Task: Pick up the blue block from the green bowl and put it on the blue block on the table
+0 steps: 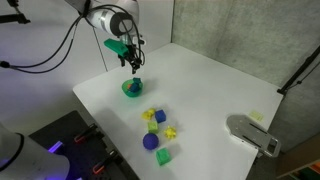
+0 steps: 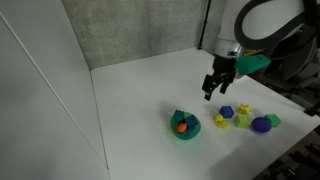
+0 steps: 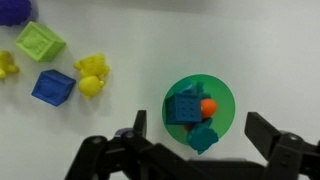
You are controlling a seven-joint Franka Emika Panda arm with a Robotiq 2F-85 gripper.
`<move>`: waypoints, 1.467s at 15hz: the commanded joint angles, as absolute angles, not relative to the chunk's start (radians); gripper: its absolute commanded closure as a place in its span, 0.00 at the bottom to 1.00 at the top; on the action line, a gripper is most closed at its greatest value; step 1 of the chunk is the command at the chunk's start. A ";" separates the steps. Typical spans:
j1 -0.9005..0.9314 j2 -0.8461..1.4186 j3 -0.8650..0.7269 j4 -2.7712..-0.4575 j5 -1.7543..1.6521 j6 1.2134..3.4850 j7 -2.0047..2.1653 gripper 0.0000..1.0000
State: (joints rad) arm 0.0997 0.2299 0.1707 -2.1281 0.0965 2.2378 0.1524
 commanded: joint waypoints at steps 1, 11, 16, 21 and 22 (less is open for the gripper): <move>0.124 0.344 0.154 -2.085 0.102 2.325 0.135 0.00; 0.162 0.598 0.132 -2.039 0.109 2.601 0.162 0.00; 0.176 0.668 0.133 -2.006 0.106 2.652 0.165 0.00; 0.214 0.699 0.113 -1.985 0.087 2.702 0.182 0.00; 0.219 0.703 0.111 -1.983 0.088 2.710 0.182 0.00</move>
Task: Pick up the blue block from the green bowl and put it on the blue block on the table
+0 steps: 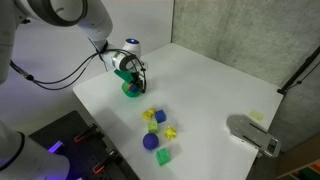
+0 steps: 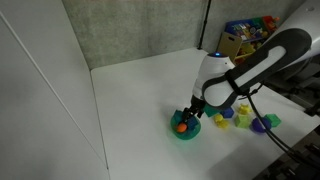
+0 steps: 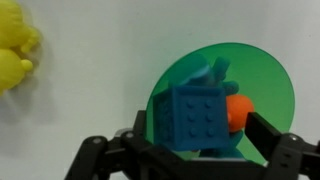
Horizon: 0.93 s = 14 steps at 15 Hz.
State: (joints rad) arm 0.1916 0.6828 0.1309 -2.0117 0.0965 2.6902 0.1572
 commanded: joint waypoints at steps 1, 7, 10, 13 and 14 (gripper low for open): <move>0.227 0.707 0.105 -1.982 0.085 2.719 0.184 0.00; 0.282 0.707 0.049 -1.989 0.064 2.759 0.216 0.44; 0.294 0.685 0.031 -1.997 0.063 2.754 0.226 0.62; 0.295 0.652 0.029 -2.011 0.066 2.741 0.231 0.66; 0.296 0.635 0.030 -2.020 0.065 2.739 0.231 0.66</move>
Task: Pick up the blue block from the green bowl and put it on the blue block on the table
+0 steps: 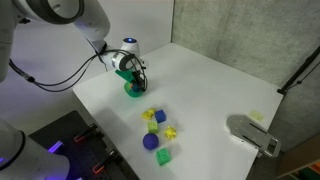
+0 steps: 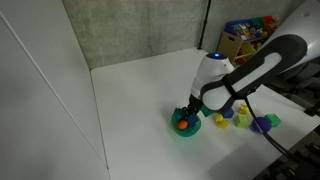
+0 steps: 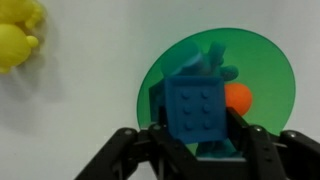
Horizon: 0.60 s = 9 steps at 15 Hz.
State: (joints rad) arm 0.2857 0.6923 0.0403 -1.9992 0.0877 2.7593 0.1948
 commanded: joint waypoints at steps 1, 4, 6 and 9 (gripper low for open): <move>0.292 0.618 0.035 -2.026 0.068 2.734 0.227 0.66; 0.270 0.555 0.058 -2.046 0.081 2.710 0.210 0.66; 0.266 0.512 0.053 -2.059 0.078 2.698 0.213 0.66; 0.247 0.455 0.032 -2.088 0.071 2.674 0.220 0.66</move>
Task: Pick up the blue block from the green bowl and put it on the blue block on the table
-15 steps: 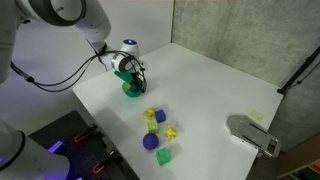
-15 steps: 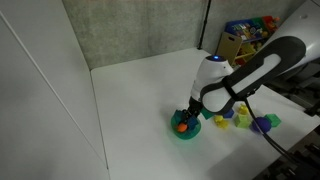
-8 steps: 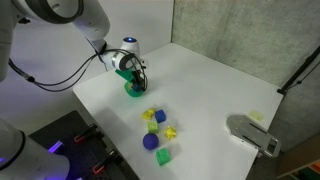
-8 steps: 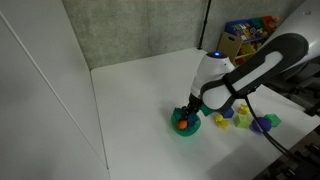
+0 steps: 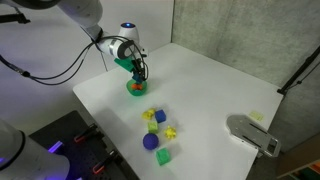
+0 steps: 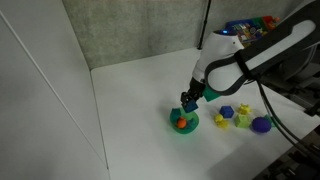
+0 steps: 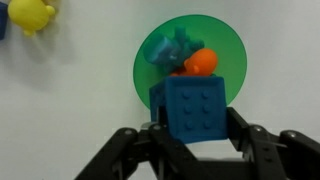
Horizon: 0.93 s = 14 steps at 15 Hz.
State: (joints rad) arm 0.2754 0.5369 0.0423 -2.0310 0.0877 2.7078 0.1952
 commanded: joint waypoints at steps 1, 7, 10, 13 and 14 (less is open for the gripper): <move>0.234 0.442 0.026 -2.097 0.072 2.667 0.218 0.66; 0.076 0.436 0.030 -2.117 0.139 2.554 0.151 0.66; -0.008 0.446 0.031 -2.102 0.191 2.468 0.102 0.66; -0.074 0.452 0.022 -2.094 0.234 2.416 0.052 0.66; -0.094 0.458 0.021 -2.092 0.247 2.406 0.035 0.66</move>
